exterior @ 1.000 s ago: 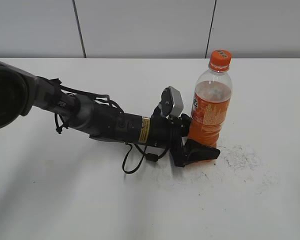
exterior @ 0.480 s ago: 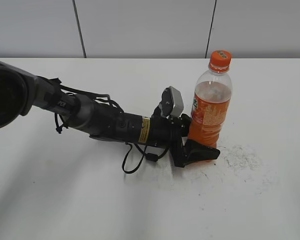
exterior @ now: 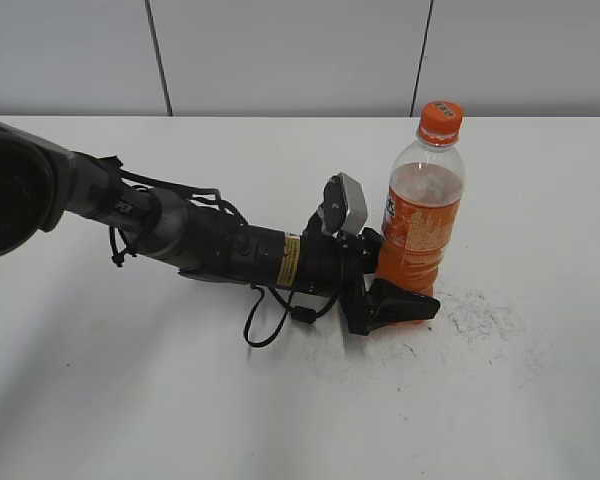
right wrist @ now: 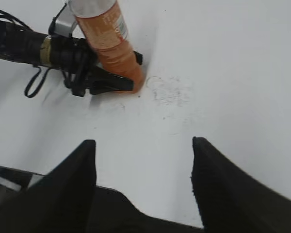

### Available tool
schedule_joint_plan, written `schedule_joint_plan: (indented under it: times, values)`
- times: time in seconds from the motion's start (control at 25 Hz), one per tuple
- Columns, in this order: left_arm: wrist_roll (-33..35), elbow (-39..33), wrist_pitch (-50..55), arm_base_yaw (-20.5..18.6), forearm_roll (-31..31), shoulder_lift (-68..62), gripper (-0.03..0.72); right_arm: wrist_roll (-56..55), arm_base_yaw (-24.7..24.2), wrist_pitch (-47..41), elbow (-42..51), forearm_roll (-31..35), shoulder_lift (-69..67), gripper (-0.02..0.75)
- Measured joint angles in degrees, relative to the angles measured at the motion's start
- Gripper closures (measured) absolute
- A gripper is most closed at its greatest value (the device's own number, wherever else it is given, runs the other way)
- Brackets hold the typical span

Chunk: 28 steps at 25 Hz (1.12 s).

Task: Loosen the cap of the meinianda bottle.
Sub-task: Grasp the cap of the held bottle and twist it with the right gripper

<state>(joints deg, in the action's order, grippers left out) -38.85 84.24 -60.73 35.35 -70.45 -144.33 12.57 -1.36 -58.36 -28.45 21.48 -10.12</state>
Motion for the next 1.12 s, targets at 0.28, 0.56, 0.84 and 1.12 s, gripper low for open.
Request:
schedule_joint_plan:
  times: [0.28,0.56,0.84,1.12]
  values:
    - [0.00,0.00,0.06,0.00,-0.14,0.00,0.129,6.04,0.00,4.88,-5.02,11.41,-16.81,0.280]
    - [0.06,0.00,0.06,0.00,-0.16,0.05,0.129,8.86,0.00,4.67,-13.65,15.64,-31.73,0.280]
    - [0.06,0.00,0.03,0.00,-0.31,0.10,0.129,8.73,0.94,1.73,-24.06,16.76,-44.64,0.280]
    - [0.06,0.00,0.09,0.03,-0.44,0.10,0.129,-1.04,12.87,-0.38,-38.15,5.19,-58.07,0.280]
